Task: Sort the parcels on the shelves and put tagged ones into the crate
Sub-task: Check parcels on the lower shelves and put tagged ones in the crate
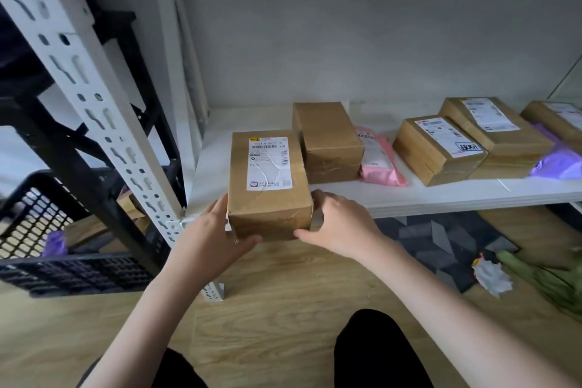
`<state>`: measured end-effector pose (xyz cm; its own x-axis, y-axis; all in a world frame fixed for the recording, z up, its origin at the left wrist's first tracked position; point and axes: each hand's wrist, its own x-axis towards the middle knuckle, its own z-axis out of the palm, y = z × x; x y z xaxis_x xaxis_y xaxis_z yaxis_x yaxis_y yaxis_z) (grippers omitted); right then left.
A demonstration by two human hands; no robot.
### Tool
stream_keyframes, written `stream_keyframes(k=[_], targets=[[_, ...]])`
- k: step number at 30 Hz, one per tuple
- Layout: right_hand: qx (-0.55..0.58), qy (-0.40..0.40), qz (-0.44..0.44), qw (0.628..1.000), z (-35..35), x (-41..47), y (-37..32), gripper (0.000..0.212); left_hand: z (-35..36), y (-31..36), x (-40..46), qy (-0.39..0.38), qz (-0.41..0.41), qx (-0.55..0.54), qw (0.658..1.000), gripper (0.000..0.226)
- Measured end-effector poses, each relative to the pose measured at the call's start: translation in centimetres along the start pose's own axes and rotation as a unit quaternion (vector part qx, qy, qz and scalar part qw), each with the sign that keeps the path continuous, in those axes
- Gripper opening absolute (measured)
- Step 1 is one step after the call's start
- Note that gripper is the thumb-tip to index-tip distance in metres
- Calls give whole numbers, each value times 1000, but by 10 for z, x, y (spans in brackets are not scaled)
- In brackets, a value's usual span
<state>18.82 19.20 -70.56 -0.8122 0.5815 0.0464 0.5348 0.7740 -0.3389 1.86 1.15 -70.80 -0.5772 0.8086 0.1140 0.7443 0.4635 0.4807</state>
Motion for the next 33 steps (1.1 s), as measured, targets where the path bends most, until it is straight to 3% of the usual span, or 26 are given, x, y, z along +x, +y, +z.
stream_keyframes(k=[3,9,14,17,26,33], targets=[[2,-7,5,1000,-1,10,-10,62,-2,-4,17,7,2,12,1000,80],[5,19,25,1000,0,19,-14,35,-1,6,26,85,23,19,996,80],[-1,174,-37,984,-8,12,-14,70,-3,11,20,182,82,6,980,86],[-2,213,-59,975,-12,12,-15,71,-4,13,20,213,94,-3,973,89],[2,189,-66,980,-11,16,-14,70,-4,10,19,208,97,1,973,93],[42,121,-44,991,1,28,-16,61,7,-6,23,138,34,-42,989,80]])
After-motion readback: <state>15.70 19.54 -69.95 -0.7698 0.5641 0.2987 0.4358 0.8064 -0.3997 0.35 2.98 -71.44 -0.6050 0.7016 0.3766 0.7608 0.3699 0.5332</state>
